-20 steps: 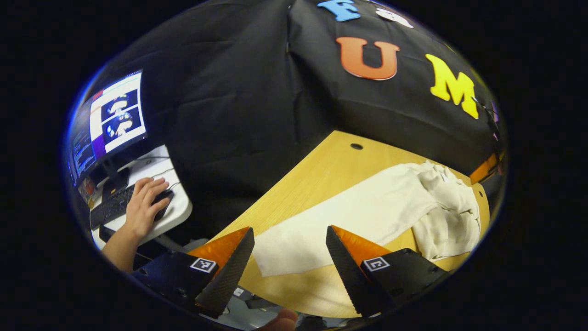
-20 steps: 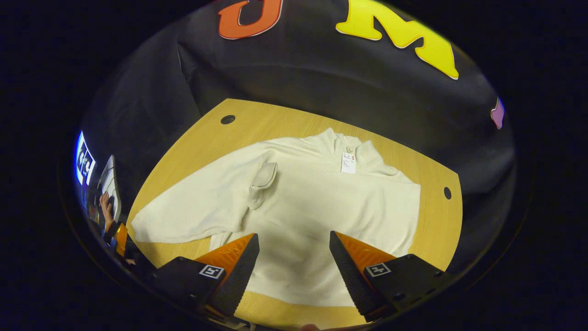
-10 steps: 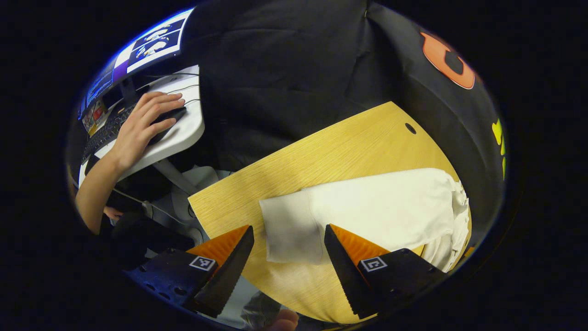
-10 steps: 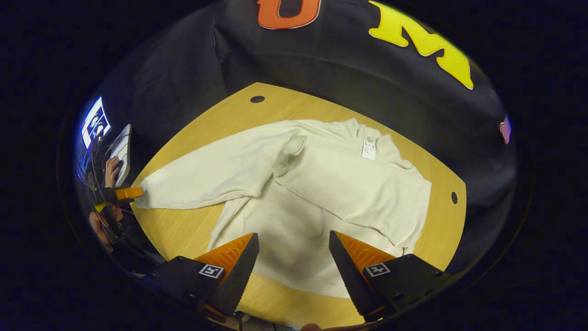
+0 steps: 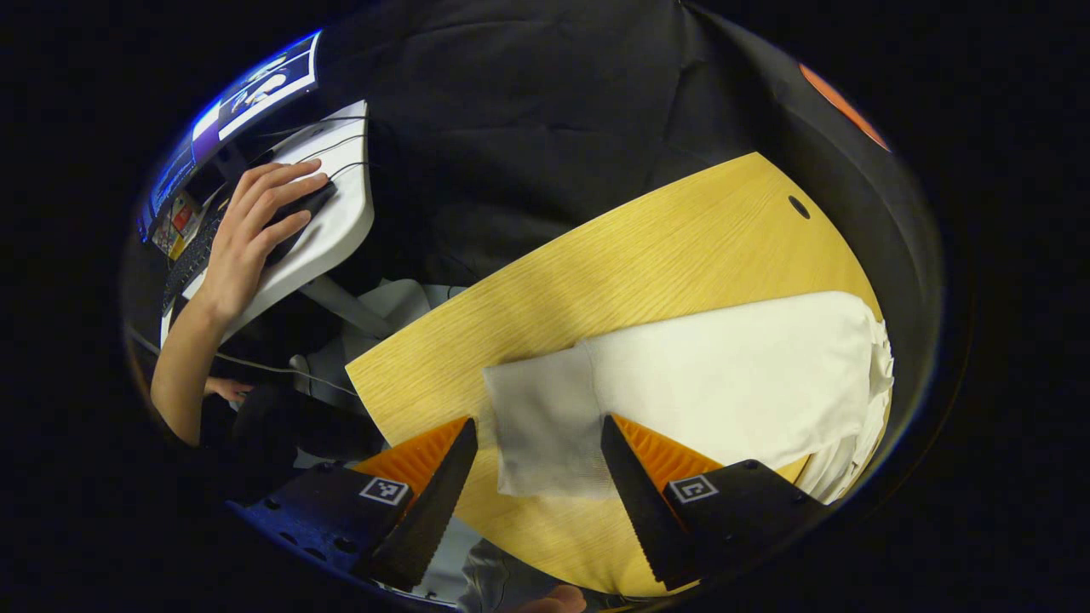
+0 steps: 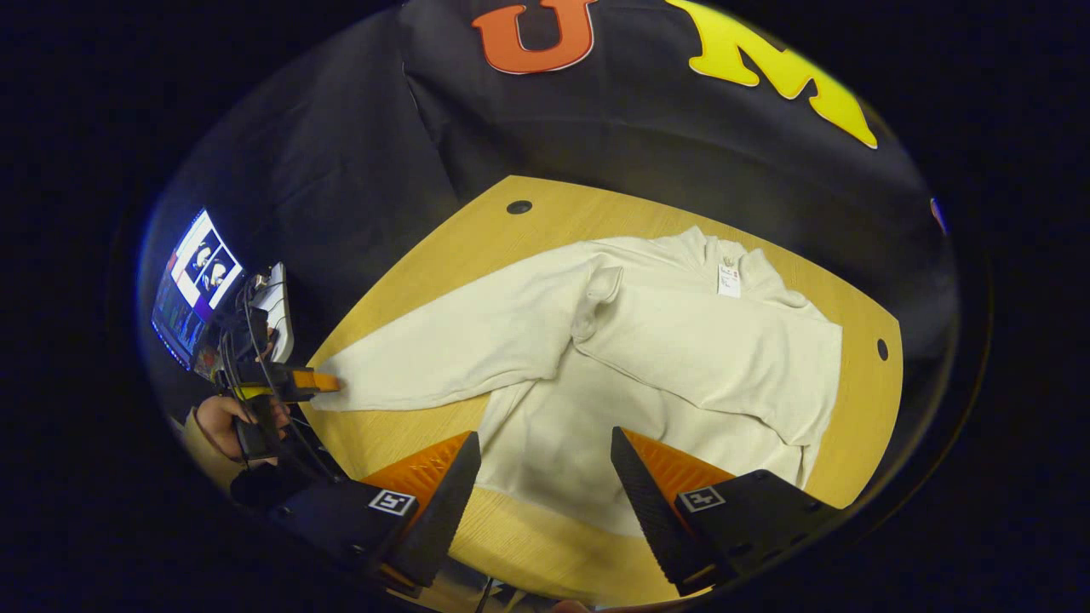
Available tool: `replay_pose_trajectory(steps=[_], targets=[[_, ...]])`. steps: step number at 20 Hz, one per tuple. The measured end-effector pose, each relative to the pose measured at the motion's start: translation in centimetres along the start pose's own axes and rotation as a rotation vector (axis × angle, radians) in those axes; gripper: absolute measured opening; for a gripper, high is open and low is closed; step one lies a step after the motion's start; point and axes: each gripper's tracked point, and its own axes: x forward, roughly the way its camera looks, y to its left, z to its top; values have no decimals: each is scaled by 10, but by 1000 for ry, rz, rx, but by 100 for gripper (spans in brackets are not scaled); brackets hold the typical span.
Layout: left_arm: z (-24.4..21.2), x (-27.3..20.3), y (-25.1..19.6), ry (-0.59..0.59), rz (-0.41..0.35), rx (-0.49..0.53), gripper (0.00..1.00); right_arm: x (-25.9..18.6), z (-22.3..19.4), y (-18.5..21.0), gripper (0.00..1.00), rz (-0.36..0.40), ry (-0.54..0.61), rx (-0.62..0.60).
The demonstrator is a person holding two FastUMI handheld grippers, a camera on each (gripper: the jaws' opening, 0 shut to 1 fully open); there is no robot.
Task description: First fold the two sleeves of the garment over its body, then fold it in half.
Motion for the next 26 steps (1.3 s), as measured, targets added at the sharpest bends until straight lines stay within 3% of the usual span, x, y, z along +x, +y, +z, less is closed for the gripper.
replay_pose_trajectory(steps=[1,5,6,7,8,9,11,14,18,19,24,26], targets=[[1,3,-2,8,-9,15,95,-2,-1,1,95,4,0,9],[2,3,-9,39,-39,58,80,-8,-10,-3,96,23,5,43],[2,2,-12,42,-48,55,71,-10,-13,-7,97,23,1,48],[2,3,-15,44,-57,54,73,-13,-15,-10,98,21,-4,58],[3,3,-20,47,-76,49,56,-17,-17,-14,97,19,-9,70],[4,3,-22,52,-89,44,49,-20,-20,-19,97,16,-12,87],[4,3,-28,66,-103,23,23,-30,-28,-34,97,-1,-22,105],[5,2,-29,85,-93,41,7,-43,-46,-53,97,-8,-31,105],[9,-11,-31,95,-51,44,4,-54,-74,-82,94,-35,-24,91],[15,-17,-34,82,-40,55,4,-57,-79,-86,97,-30,-24,103],[33,-54,-87,38,-80,140,4,-72,-98,-111,94,-25,-25,78],[38,-65,-115,24,-95,170,4,-74,-105,-121,97,-27,-27,63]])
